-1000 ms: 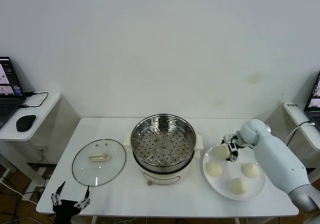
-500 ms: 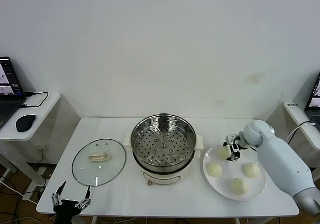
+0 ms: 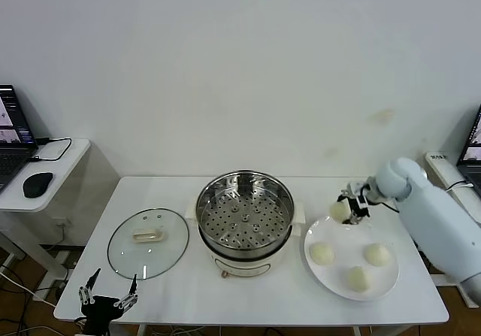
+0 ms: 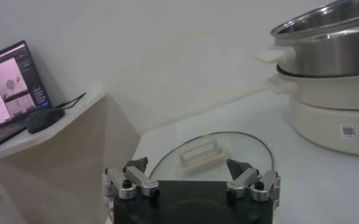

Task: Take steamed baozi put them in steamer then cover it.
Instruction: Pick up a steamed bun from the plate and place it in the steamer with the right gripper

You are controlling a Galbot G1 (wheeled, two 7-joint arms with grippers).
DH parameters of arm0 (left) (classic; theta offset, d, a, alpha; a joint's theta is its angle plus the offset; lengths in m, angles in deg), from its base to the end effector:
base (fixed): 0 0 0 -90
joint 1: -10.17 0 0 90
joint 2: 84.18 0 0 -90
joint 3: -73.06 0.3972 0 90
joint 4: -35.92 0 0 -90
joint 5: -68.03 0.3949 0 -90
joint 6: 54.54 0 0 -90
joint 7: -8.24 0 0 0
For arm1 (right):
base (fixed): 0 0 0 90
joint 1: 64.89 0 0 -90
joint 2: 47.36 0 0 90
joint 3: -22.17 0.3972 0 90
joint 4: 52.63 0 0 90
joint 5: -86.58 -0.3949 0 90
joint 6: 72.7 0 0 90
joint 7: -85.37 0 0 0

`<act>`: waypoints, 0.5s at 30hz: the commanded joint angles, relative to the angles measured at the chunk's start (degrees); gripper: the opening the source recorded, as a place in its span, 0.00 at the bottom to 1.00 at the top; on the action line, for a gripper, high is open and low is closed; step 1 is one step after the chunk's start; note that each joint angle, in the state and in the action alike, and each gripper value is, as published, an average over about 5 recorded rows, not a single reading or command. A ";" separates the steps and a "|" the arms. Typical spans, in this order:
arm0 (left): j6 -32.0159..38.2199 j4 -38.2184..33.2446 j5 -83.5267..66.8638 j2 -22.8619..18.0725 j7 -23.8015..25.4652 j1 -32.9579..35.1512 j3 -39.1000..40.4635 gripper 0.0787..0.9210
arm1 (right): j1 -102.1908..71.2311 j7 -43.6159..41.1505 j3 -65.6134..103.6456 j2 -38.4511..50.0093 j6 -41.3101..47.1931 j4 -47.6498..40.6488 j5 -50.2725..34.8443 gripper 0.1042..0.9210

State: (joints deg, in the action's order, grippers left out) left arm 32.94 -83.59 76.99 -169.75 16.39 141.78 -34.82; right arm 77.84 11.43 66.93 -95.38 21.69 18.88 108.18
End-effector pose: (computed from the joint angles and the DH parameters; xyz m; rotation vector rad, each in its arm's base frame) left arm 0.1158 0.1209 -0.3622 0.0909 -2.8067 -0.5372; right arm 0.6103 -0.1518 -0.1330 1.3311 -1.5445 1.5233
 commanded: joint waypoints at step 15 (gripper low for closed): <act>0.42 -0.25 -0.16 -0.31 -1.71 0.32 -1.08 0.88 | 28.61 -8.66 -16.92 -28.30 -30.51 -23.65 -11.64 0.71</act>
State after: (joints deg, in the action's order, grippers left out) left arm 33.39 -83.88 76.84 -170.02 14.84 142.04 -35.86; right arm 98.84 4.78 53.82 -114.68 1.38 3.27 99.96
